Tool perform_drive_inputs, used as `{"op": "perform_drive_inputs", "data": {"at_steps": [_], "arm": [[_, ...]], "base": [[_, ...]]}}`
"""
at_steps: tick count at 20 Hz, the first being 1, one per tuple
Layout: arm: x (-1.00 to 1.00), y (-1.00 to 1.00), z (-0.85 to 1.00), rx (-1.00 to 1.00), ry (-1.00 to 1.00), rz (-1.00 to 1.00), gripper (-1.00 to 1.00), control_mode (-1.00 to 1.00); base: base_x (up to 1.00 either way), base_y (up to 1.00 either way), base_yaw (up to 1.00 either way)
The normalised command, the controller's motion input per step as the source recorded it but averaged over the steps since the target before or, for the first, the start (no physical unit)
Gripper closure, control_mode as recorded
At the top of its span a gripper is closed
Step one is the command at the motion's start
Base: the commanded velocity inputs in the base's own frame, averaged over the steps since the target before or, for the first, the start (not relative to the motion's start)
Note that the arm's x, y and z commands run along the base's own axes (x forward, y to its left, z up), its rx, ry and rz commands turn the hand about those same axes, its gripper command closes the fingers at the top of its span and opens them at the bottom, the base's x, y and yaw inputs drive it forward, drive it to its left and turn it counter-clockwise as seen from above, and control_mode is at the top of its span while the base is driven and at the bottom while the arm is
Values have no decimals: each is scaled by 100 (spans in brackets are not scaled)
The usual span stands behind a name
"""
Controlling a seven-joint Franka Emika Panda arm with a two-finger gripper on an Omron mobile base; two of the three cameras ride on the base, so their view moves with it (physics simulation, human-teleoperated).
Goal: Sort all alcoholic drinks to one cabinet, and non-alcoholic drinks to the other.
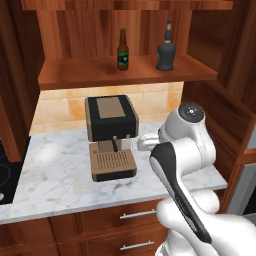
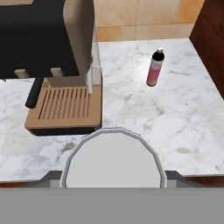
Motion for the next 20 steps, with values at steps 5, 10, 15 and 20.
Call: {"op": "perform_drive_inputs", "data": {"at_steps": [5, 10, 15, 20], "arm": [[-37, -20, 53, 0, 0, 0, 100, -100], [-48, -8, 34, 0, 0, 0, 100, -100], [-58, -11, 20, 0, 0, 0, 100, -100], [-20, 0, 5, 0, 0, 0, 100, -100]], "base": [[0, 0, 0], [0, 0, 0], [0, 0, 0], [0, 0, 0]]}}
